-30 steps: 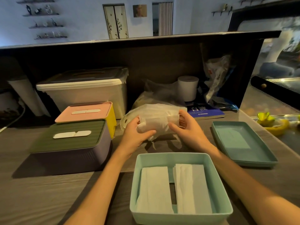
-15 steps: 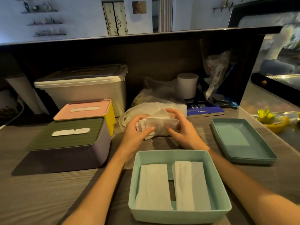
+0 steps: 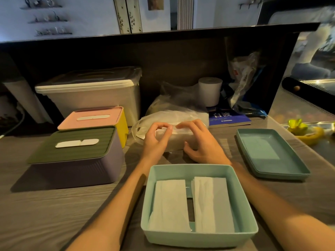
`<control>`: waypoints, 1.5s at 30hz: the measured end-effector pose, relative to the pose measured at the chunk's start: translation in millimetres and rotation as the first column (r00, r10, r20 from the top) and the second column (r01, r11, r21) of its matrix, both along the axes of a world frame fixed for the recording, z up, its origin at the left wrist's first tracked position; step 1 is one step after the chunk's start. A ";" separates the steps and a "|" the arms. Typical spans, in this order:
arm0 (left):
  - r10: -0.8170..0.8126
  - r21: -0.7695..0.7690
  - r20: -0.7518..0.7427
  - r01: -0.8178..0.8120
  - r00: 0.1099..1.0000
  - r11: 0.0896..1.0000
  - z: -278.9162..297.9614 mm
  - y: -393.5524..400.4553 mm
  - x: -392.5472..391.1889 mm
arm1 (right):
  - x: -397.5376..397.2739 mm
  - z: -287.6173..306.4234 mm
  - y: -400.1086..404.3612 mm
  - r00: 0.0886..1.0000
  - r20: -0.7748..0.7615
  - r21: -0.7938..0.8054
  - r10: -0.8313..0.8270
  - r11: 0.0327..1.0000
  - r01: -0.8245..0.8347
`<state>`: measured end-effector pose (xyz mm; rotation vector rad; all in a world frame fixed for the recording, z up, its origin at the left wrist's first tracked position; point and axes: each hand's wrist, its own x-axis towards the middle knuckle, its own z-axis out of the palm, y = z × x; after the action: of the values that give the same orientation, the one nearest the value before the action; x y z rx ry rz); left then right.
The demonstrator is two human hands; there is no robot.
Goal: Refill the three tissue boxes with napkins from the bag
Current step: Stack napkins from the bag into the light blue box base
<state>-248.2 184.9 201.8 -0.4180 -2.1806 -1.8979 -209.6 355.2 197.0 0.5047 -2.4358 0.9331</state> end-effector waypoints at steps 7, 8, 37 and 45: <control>0.007 0.102 0.107 -0.018 0.994 0.995 -1.1 1.0 -1.4 | 6.1 2.2 -8.4 0.981 0.170 -0.424 0.090 0.906 -0.009; 0.024 0.124 0.123 -0.039 0.992 0.992 0.0 2.2 -1.6 | 6.7 3.0 -10.6 0.978 0.178 -0.488 0.107 0.873 -0.007; 0.119 0.202 0.136 -0.145 0.984 0.969 0.5 15.2 -6.5 | -2.2 1.8 -20.5 0.994 0.084 -0.318 0.062 0.947 -0.032; 0.131 0.159 0.147 -0.154 0.980 0.975 -2.3 13.6 -10.6 | -3.4 -4.1 -18.1 0.989 0.146 -0.255 0.035 0.967 0.003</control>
<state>-258.7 198.5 199.5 -0.1011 -2.0439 -2.0644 -212.9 337.1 193.0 0.3745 -2.3943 1.3120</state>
